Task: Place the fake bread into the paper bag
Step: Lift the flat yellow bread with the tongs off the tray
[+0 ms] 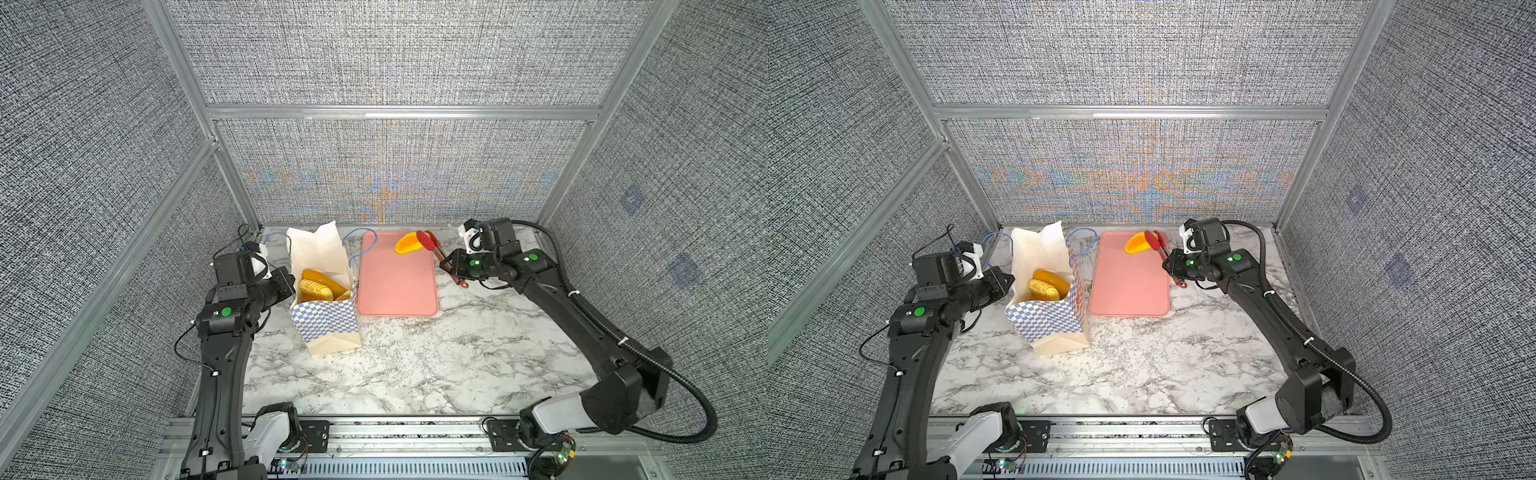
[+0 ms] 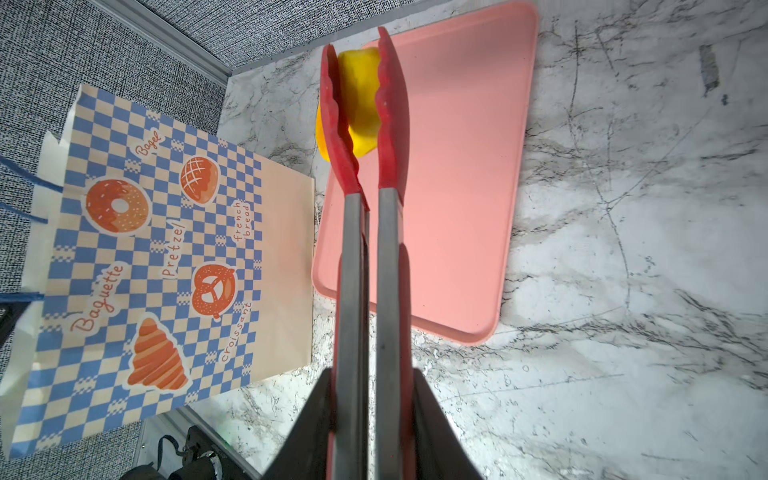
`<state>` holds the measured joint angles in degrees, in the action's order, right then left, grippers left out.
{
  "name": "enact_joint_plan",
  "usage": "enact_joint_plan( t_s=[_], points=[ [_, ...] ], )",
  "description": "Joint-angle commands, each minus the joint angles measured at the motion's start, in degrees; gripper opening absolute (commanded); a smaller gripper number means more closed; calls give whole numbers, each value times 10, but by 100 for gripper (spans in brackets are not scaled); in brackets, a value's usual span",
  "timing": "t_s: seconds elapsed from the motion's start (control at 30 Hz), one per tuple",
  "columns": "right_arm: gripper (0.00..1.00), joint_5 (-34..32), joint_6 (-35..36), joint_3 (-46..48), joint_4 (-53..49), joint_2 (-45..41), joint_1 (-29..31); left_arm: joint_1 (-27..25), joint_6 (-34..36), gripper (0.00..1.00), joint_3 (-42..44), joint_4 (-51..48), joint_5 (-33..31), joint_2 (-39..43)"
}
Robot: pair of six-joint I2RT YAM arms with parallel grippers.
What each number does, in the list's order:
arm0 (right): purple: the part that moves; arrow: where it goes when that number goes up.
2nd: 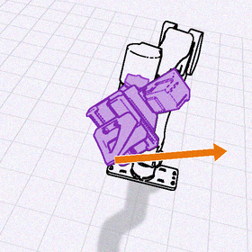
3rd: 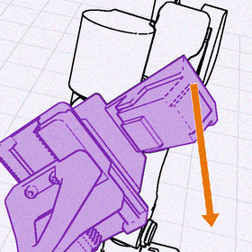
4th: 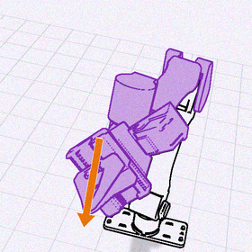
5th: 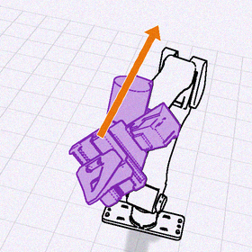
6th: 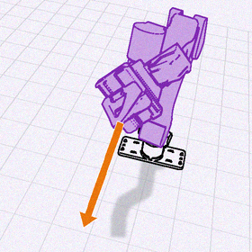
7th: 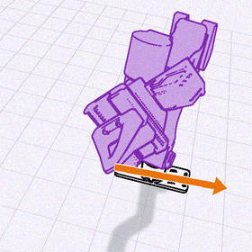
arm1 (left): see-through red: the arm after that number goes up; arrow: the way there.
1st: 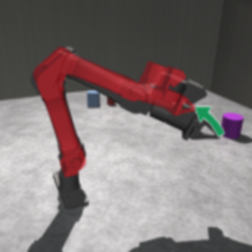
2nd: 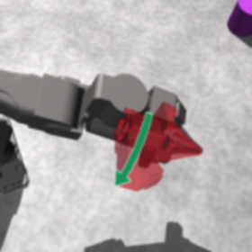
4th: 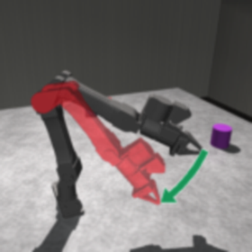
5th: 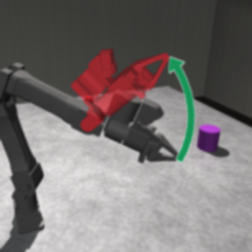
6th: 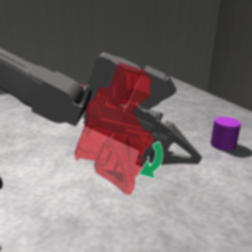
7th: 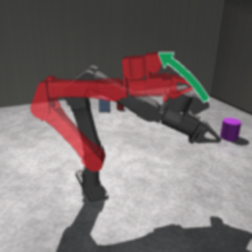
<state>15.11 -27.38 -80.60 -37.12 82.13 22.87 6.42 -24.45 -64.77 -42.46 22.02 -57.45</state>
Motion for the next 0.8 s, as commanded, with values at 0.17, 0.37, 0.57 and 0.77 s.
enact_joint_plan(
  t_s=[0.17,0.37,0.57,0.77],
  points=[
    [29,-45,28,-10,-37,-44,9,0,-6,0,-2,-3,4,1],
    [29,-73,37,-28,-62,-72,15,0,-7,0,-4,-4,5,2],
    [29,-93,45,-58,-80,-91,23,0,-6,0,-7,-6,5,2],
    [29,-103,50,-91,-94,-98,37,0,-2,0,-13,-10,2,0]
  ],
)
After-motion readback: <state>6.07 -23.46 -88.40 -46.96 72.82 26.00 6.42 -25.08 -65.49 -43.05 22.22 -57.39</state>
